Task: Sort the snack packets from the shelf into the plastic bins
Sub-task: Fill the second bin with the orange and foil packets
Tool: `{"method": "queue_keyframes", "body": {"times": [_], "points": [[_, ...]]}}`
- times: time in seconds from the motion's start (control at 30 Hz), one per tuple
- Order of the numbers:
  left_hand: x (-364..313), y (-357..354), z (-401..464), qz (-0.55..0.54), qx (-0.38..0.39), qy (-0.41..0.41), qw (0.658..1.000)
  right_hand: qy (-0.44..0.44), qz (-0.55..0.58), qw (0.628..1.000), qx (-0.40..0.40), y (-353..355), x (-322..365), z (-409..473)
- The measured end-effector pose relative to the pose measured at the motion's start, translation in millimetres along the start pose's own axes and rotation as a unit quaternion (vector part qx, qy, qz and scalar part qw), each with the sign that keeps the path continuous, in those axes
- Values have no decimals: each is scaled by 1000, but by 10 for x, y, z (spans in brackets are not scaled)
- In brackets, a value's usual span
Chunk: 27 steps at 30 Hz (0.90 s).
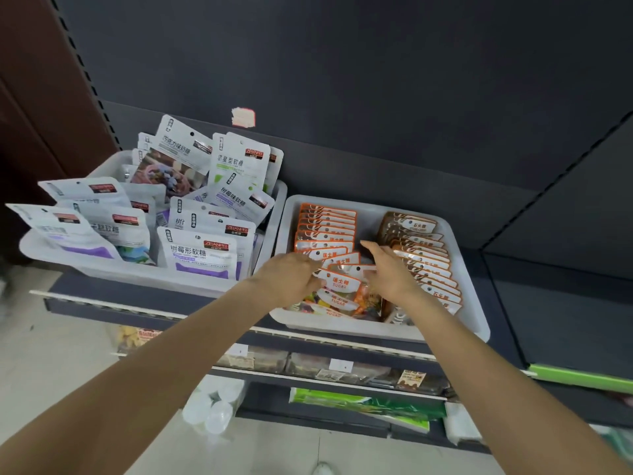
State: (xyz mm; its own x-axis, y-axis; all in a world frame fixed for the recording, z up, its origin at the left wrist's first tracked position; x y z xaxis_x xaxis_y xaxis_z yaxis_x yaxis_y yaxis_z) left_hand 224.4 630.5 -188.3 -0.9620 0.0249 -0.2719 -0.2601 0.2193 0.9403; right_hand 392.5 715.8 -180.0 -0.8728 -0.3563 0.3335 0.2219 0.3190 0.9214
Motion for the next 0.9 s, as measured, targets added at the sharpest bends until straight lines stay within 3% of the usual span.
{"method": "queue_keyframes", "body": {"times": [0.1, 0.27, 0.4, 0.57, 0.67, 0.9], "points": [[23, 26, -51, 39, -16, -20, 999, 15, 20, 999, 44, -79, -21, 67], [134, 157, 129, -90, -12, 31, 995, 4, 38, 999, 8, -106, -19, 195], [229, 112, 273, -47, -14, 62, 997, 8, 25, 999, -38, -133, 5, 325], [236, 41, 271, -67, -75, 60, 993, 20, 92, 995, -30, -138, 44, 387], [203, 62, 251, -52, -76, 53, 994, 51, 48, 997, -33, -144, 51, 327], [4, 199, 246, -78, -138, 20, 987, 93, 53, 981, -160, -16, 130, 143]]}}
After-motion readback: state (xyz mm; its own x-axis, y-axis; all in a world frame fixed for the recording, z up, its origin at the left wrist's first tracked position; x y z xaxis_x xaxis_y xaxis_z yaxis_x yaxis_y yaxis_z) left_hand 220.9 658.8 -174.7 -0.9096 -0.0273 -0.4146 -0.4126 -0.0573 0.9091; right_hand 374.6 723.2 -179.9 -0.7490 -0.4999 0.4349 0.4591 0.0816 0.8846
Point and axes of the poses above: each hand's wrist, its own z-axis towards the middle knuckle, its own y-axis out of the back of the hand, x = y × z, the point moved 2 cm from there along z, towards the middle knuckle, and after that the axes turned 3 degrees about -z, right-handed, at the moved point
